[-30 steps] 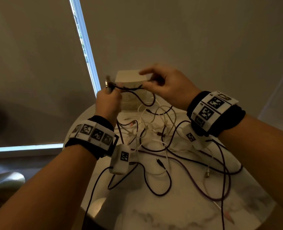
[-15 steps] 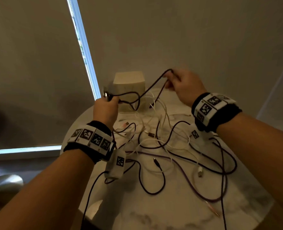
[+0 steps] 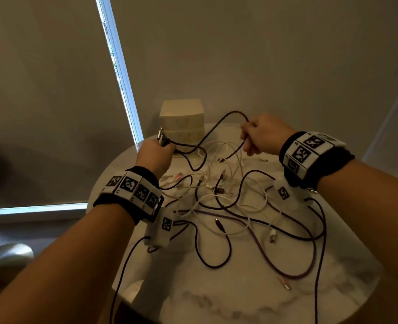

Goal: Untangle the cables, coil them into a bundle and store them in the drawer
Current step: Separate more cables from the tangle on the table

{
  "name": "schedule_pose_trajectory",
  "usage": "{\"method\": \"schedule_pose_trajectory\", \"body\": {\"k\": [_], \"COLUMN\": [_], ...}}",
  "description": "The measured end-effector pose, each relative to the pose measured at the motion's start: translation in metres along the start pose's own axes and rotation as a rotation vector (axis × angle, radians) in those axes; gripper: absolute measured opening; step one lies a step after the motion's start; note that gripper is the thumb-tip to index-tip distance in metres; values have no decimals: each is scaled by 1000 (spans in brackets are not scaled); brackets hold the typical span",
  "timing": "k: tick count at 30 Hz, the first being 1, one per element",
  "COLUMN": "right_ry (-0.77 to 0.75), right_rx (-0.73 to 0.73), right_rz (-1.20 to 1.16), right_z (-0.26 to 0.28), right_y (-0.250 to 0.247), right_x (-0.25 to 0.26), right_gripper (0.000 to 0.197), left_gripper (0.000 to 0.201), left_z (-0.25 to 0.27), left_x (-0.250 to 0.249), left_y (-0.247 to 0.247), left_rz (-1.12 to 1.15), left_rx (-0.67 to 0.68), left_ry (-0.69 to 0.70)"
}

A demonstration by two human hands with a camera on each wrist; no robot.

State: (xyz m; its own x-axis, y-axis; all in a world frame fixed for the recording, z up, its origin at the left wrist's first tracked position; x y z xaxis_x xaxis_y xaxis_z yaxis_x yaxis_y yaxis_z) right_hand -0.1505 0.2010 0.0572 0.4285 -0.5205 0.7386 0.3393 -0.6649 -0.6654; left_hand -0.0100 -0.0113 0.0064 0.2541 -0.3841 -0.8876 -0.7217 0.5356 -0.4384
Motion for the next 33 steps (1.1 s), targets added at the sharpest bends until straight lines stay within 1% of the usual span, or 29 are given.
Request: {"method": "schedule_pose_trajectory", "body": {"k": [1,3,4,5,6,7,8,9,10,12,13,14,15,16,17,19,20,22,23,25,26,28,29,31,33], "right_ry": [-73,-337,-479,-587,-650,-664,-625,-531,-394,-94,16,84,118,125,115,75,58,30,-3,-158,-244,-356,-391,-434,-423], "right_rx": [-73,-318,-408,-455,-472,-469,-445,-392,-303,-47,93,200,252,253,224,149,125,66,15,-69,-50,106,192,312,359], "right_rz": [-22,-85,-147,-205,-229,-199,-115,10,160,476,620,743,822,838,813,701,627,462,378,248,183,54,-6,-201,-362], "right_z": [-3,-5,-3,-1,2,4,5,5,5,9,14,18,22,24,24,18,15,9,8,12,18,28,32,36,41], "right_y": [-2,-8,-12,-14,-16,-16,-16,-15,-13,-6,-2,3,6,7,6,3,2,2,2,5,9,24,33,52,62], "right_x": [-2,2,9,15,22,28,31,32,30,16,7,0,-5,-7,-6,0,6,16,22,36,43,55,60,64,61], "right_gripper": [39,25,18,16,16,18,20,24,28,33,32,31,27,24,26,36,41,55,59,58,57,62,66,69,68], "left_gripper": [27,26,24,23,22,22,23,24,24,22,20,20,25,29,29,21,19,23,26,29,29,32,34,37,37], "left_z": [1,3,4,5,6,6,8,7,7,7,6,4,3,2,0,-1,-2,-2,-2,1,5,17,22,33,35], "left_x": [0,0,0,1,1,1,1,2,2,-2,-3,-5,-8,-12,-15,-23,-27,-32,-32,-35,-38,-49,-56,-71,-80], "left_y": [1,3,5,7,8,9,9,7,5,-2,-6,-10,-14,-17,-19,-21,-21,-21,-20,-17,-15,-10,-6,-3,-6], "left_rz": [-18,-74,-98,-111,-115,-113,-101,-76,-44,16,48,76,98,119,148,184,161,71,28,8,38,167,281,536,717], "left_rx": [22,64,84,101,116,123,121,108,83,23,-7,-39,-75,-109,-127,-134,-145,-162,-161,-141,-122,-38,35,195,279], "left_ry": [-2,7,6,3,0,-3,-3,9,40,111,133,149,162,167,171,181,194,239,258,274,278,286,267,185,121]}}
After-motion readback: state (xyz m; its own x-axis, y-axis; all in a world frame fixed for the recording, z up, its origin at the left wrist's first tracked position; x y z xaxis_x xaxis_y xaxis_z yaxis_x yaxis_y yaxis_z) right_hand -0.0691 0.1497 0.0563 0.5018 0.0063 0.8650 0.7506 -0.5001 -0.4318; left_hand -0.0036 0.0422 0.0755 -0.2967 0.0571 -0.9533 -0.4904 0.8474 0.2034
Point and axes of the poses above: each hand's wrist, its own z-axis away from the middle knuckle, its own y-axis out of the palm, x = y × z, the point moved 1 cm from there along -z, towards the middle knuckle, and after that the axes turned 2 degrees about -z, right-handed, at the moved point
